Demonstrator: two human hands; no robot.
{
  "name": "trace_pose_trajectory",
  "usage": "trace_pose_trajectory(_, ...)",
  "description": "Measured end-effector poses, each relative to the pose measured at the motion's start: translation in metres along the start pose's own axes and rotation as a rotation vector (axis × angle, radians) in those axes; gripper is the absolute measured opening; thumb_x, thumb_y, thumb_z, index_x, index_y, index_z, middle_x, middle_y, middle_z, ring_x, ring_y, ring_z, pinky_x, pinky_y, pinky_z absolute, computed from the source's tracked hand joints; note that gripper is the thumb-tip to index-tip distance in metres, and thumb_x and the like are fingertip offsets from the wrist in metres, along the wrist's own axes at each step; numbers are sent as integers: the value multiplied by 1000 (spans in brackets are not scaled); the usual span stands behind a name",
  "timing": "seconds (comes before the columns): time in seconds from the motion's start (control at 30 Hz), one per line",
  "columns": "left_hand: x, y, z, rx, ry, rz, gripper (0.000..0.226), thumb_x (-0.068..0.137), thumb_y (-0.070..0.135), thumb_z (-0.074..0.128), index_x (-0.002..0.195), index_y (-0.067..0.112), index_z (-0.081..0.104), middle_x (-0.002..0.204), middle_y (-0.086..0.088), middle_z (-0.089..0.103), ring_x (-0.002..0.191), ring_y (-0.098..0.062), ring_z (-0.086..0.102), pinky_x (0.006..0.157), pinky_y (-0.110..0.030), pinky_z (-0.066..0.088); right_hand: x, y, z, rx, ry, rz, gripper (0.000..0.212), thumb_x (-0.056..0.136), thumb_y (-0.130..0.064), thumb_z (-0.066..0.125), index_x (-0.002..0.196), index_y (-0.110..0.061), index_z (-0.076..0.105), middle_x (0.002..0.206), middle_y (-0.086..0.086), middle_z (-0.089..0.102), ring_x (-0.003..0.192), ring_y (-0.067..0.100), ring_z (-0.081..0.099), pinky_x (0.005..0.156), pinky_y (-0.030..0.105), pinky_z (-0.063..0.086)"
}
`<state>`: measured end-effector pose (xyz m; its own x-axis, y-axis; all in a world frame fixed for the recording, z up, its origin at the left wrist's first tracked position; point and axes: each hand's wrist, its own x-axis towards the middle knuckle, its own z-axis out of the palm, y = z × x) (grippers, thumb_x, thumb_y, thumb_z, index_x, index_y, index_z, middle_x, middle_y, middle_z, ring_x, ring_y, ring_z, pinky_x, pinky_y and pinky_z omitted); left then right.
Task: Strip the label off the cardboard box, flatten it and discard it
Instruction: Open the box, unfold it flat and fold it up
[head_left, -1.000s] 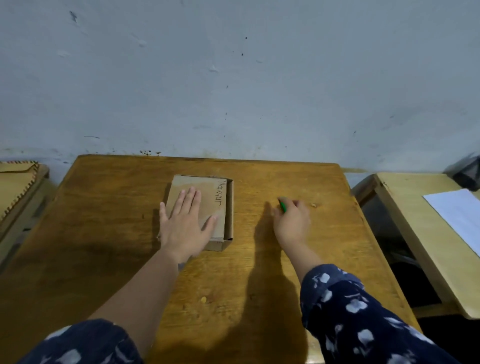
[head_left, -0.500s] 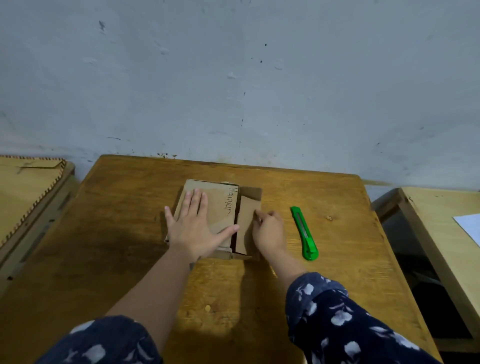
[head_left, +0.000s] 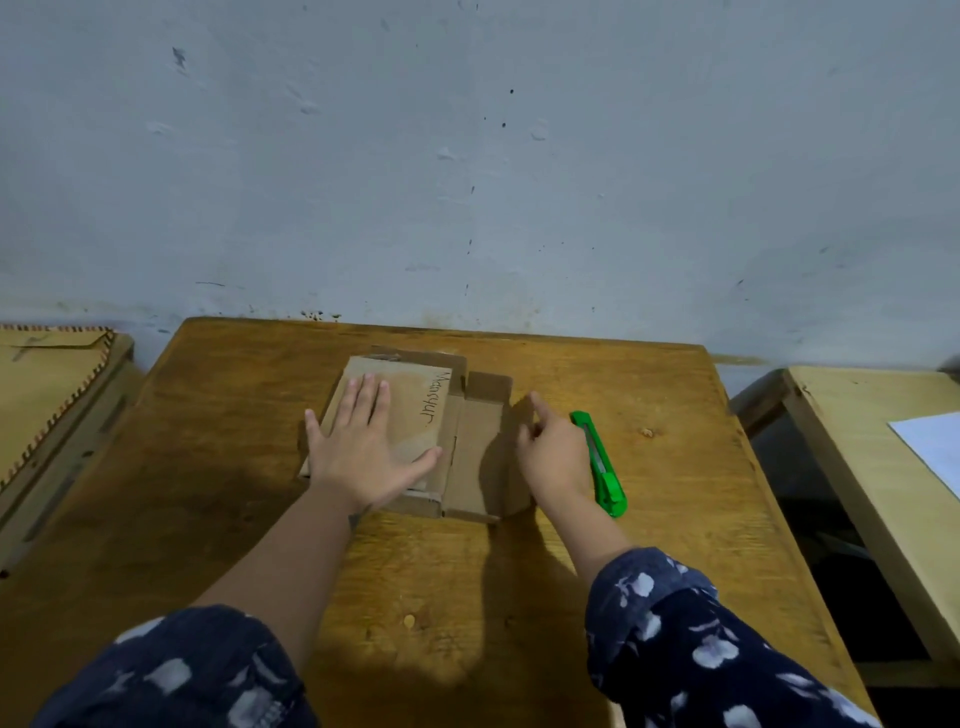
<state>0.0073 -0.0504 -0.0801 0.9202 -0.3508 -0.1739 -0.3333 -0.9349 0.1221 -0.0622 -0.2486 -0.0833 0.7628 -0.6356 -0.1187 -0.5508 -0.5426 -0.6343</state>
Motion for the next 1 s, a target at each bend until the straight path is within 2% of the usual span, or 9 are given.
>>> trace_pose_trajectory(0.07,2,-2,0,5,4,11,112,68,90,19,150,21,-14,157,2,-23,143,-14,-22,114,-60,-2,4,16,-5,-141,14,-8,42,91,-20,55,132,-23,52,109,9,67,88,23,63,68,34,53)
trace_pose_trajectory(0.13,2,-3,1,8,13,19,112,68,90,18,150,21,-13,157,3,-23,143,-14,-22,115,-60,-1,8,30,-6,-311,-48,-3,30,89,-26,57,119,-21,60,122,11,56,111,31,52,93,42,45)
trace_pose_trajectory(0.4,-1,-6,4,-1,29,33,110,68,90,15,149,23,-16,156,5,-25,143,-12,-23,116,-57,-1,40,-24,1,-208,2,-318,40,90,-17,57,130,-25,55,141,4,46,130,26,39,108,42,34)
trace_pose_trajectory(0.53,-2,-10,7,-5,33,39,110,67,91,15,149,24,-16,156,7,-25,142,-12,-24,116,-56,-4,55,-39,7,-113,-122,-228,31,90,-18,59,122,-20,57,117,4,64,107,22,60,80,30,50)
trace_pose_trajectory(0.63,-4,-19,5,-11,25,95,108,69,89,19,150,25,-13,156,8,-23,142,-9,-24,115,-55,-7,51,-33,4,-65,-117,-180,10,91,-18,58,100,-20,53,91,0,62,80,14,61,54,19,38)
trace_pose_trajectory(0.7,-4,-27,2,12,18,151,105,71,87,22,150,26,-12,157,9,-22,142,-9,-22,115,-56,-9,40,-27,1,-60,-108,-174,16,92,-15,55,107,-22,55,90,-1,63,67,5,55,49,18,36)
trace_pose_trajectory(0.77,-6,-36,0,42,14,213,100,75,84,23,150,28,-10,157,10,-20,143,-9,-20,114,-58,-11,24,-19,1,-62,-111,-173,31,93,-11,52,122,-24,58,97,1,64,68,6,58,51,19,43)
trace_pose_trajectory(0.9,-21,-54,-3,38,54,290,85,80,76,22,151,34,2,159,10,-8,145,-11,-14,114,-58,-10,-23,-2,11,32,-5,-61,39,93,-6,49,129,-19,58,124,5,64,107,22,63,90,34,52)
trace_pose_trajectory(1.0,-37,-68,-3,-22,114,281,80,82,75,26,150,34,11,160,7,-3,146,-17,-13,116,-56,-7,-61,9,26,68,85,67,41,93,-7,48,129,-22,57,122,5,65,103,23,64,87,36,53)
